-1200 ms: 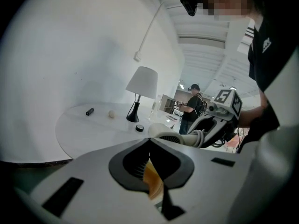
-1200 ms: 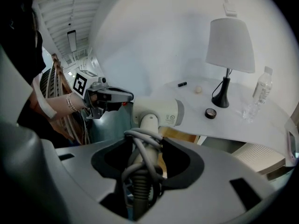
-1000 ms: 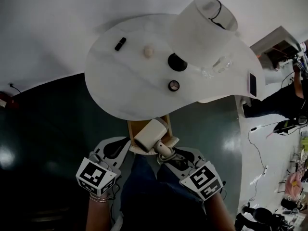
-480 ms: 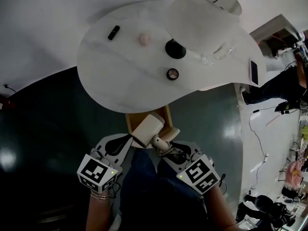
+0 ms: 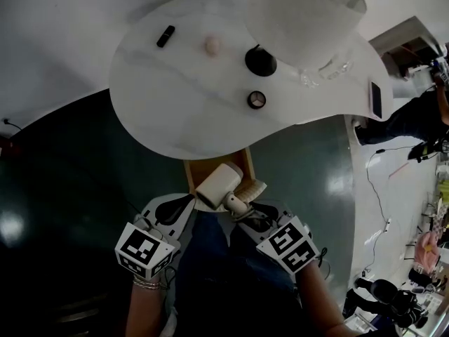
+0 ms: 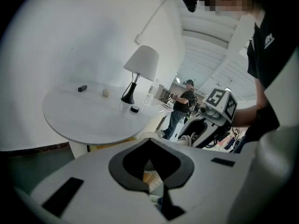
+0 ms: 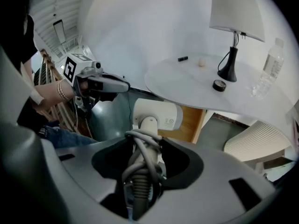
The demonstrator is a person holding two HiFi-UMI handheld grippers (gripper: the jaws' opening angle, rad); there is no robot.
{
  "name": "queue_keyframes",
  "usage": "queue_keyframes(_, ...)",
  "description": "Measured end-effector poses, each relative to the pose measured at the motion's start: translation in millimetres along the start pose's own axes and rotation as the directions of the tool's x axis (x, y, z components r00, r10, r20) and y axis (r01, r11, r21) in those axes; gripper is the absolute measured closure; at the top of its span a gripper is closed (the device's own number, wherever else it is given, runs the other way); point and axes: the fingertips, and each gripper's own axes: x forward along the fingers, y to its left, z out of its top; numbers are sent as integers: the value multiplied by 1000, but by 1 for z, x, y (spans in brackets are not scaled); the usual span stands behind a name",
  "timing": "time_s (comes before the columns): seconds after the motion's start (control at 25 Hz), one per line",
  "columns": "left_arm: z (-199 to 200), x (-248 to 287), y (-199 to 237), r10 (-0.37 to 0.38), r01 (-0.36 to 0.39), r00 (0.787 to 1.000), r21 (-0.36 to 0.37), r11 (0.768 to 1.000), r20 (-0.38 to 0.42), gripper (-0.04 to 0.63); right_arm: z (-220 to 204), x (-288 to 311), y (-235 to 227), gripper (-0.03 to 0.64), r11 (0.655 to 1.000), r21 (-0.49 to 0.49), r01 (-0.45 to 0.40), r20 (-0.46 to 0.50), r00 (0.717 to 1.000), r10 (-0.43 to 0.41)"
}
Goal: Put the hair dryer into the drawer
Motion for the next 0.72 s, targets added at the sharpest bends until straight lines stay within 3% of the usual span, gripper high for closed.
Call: queue_keyframes(0.72,-22,14,16,-4,3,1000,-29,1000,-25,580,-6,37,-18,408,998,58,20,-49,999,-18)
